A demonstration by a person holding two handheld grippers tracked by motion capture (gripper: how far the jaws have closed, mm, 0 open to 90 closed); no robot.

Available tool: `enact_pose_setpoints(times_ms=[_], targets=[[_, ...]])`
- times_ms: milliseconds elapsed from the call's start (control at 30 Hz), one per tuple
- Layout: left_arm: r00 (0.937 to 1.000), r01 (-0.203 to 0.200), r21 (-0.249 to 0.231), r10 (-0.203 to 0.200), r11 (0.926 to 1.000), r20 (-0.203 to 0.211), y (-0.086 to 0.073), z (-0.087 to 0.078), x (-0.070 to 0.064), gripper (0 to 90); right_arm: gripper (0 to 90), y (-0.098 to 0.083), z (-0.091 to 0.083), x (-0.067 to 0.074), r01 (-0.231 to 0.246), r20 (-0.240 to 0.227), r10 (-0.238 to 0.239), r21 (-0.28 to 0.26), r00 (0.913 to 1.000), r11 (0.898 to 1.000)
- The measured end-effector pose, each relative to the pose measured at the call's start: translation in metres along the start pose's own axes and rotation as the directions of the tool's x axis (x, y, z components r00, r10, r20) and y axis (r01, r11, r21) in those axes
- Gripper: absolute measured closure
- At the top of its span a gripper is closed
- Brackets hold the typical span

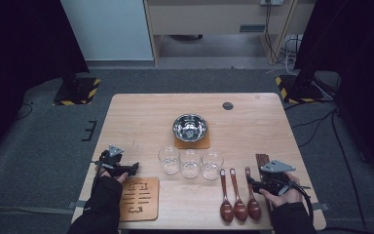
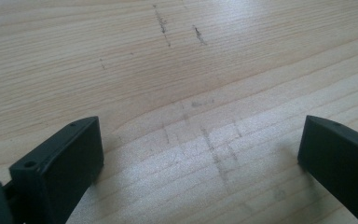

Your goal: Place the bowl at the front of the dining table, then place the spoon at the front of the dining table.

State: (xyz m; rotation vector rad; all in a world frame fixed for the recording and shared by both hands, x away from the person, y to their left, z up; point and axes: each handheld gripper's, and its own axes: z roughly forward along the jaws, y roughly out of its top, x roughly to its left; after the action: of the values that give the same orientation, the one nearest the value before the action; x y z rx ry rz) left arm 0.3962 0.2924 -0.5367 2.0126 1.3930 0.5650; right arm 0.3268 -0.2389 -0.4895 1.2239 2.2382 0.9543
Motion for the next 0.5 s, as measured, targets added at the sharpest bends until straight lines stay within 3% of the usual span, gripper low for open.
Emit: enact_pose_setpoints(times_ms=[500], targets=[[1.0000, 0.000, 0.000, 0.000, 1.0000, 0.000, 0.0000, 0.0000, 0.0000, 0.0, 42.1, -0.0061, 0.0022, 0.0051, -0.010, -0.001, 0.010, 0.029, 0.9999, 1.000]])
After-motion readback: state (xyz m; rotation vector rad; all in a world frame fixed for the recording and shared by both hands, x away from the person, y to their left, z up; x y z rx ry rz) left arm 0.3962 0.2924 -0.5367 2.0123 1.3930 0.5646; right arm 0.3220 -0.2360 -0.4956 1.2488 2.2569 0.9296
